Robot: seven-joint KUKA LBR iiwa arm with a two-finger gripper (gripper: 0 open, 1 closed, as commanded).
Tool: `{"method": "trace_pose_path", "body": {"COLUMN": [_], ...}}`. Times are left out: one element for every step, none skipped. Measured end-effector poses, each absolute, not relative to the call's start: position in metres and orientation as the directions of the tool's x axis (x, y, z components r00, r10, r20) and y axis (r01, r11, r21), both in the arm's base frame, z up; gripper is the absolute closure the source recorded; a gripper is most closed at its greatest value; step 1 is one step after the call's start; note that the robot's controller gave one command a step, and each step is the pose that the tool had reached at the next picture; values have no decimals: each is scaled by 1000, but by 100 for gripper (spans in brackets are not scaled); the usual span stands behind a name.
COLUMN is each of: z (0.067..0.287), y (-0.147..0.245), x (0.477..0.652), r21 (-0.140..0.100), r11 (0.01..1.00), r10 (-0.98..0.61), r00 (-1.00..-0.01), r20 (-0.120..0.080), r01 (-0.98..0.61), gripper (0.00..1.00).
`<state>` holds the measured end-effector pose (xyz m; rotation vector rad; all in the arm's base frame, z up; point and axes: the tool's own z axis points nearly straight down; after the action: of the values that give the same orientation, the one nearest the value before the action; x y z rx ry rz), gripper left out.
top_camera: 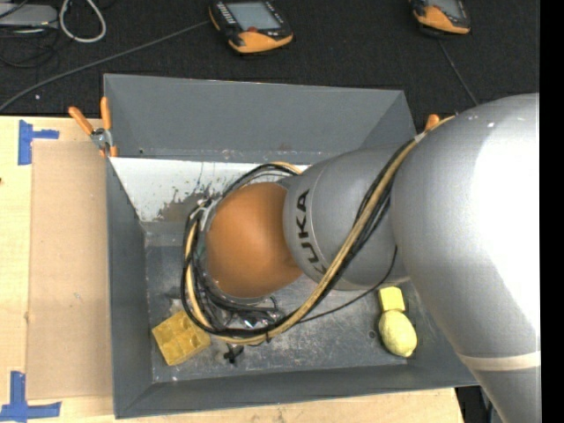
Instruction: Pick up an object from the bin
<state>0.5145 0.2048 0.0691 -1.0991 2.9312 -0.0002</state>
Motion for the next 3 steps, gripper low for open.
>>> {"method": "trace_pose_path", "body": {"z": [69, 74, 74], "y": [208, 238, 238], "x": [528, 478, 478], "r21": [-1, -11, -11], "r11": [861, 747, 748], "r10": [-509, -665, -664], "r00": [-861, -746, -747], "r20": [-14, -32, -32], "r01": [-509, -665, -664], "gripper": [0, 100, 100]}}
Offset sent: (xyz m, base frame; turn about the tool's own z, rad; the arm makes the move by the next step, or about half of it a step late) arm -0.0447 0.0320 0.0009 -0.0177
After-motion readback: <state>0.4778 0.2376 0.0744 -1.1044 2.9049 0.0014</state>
